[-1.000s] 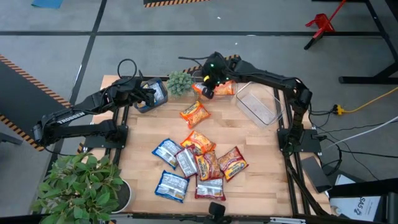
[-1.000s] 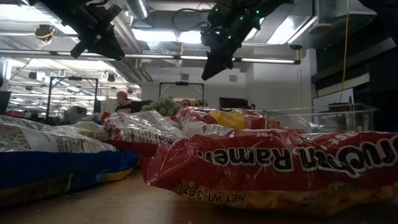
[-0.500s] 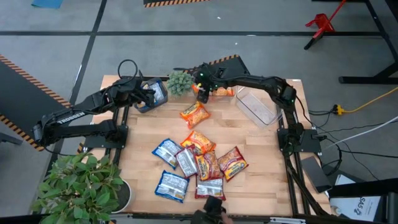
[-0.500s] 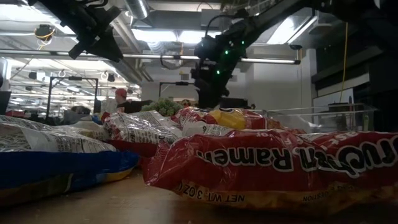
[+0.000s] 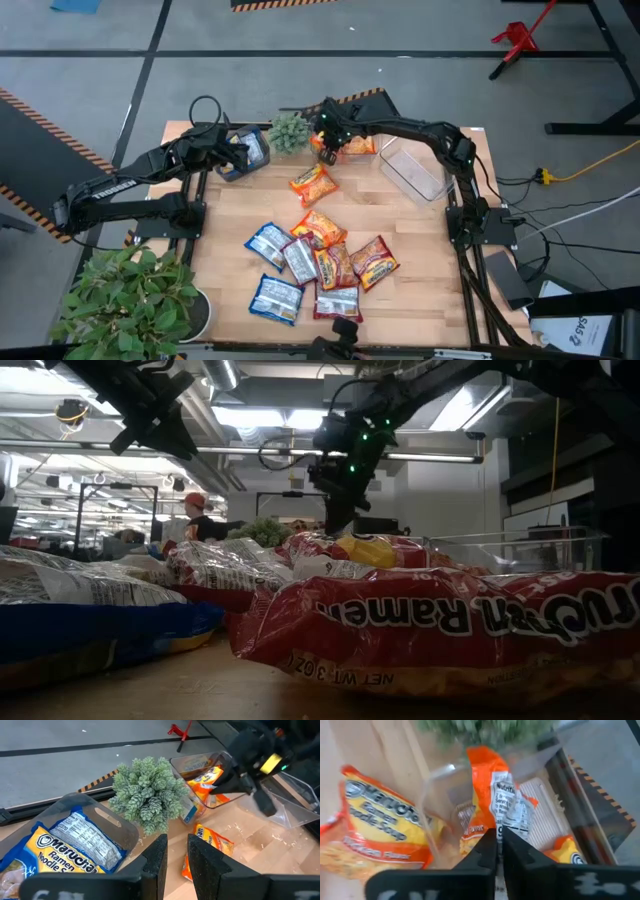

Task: Sort Maruchan noodles
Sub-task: Put the orange noodle pack into the left transparent bin

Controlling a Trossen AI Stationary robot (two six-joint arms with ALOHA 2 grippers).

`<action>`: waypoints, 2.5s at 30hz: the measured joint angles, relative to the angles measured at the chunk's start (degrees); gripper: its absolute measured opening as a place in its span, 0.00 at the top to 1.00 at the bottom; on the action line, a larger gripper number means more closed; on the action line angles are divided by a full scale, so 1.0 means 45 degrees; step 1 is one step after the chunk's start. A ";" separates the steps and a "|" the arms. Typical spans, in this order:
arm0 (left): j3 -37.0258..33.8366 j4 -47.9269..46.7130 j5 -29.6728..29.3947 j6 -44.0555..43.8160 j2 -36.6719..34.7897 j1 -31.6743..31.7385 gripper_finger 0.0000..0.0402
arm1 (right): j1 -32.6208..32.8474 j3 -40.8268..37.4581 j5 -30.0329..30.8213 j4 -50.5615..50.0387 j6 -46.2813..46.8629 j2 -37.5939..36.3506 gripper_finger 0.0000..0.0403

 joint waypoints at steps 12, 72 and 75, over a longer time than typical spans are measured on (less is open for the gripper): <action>0.0000 0.0000 -0.0166 -0.0014 0.0001 0.0002 0.83 | -0.1535 0.3348 -0.4166 -0.1981 0.1025 -0.0053 1.00; -0.0005 -0.0249 -0.0064 0.0344 0.0001 0.0000 0.83 | 0.1359 -0.6786 -0.1628 0.4380 0.7679 -0.2885 0.61; -0.0005 -0.0283 -0.0065 0.0401 -0.0001 0.0000 0.83 | 0.1355 -0.6790 -0.2957 0.4777 0.7347 -0.2857 0.61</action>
